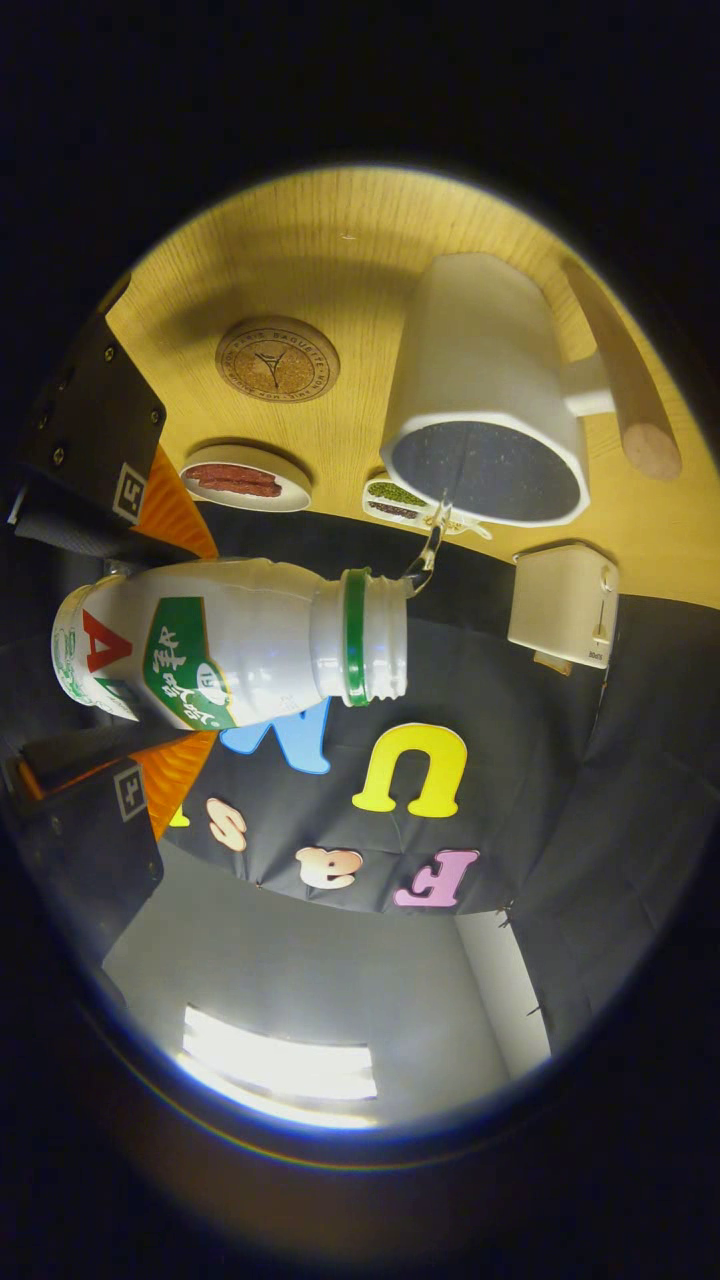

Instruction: Take the bottle from table, then pour the juice into the cup, finally place the bottle on the coaster

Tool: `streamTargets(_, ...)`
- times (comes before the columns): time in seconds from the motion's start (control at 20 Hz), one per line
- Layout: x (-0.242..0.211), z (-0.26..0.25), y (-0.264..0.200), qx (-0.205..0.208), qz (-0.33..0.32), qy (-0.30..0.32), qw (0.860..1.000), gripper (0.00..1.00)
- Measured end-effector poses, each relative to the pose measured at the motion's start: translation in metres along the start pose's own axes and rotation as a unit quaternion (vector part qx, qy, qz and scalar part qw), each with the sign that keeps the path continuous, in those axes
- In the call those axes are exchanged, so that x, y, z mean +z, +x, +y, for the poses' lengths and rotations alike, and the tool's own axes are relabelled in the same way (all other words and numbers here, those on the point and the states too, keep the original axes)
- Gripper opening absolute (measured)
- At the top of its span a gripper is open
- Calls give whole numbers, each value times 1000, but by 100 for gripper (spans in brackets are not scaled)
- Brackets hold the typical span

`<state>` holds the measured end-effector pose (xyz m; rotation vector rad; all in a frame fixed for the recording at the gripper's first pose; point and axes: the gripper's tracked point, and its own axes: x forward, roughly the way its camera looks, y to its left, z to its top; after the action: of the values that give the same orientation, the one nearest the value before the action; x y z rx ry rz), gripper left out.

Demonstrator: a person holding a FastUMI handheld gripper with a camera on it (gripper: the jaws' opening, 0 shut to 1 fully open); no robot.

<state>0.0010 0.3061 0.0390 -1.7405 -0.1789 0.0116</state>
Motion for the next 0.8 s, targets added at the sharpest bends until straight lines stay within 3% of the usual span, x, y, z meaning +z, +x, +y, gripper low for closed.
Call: streamTargets(0.8, 4, -4, 1, -4, -3, -17, 1000, 72)
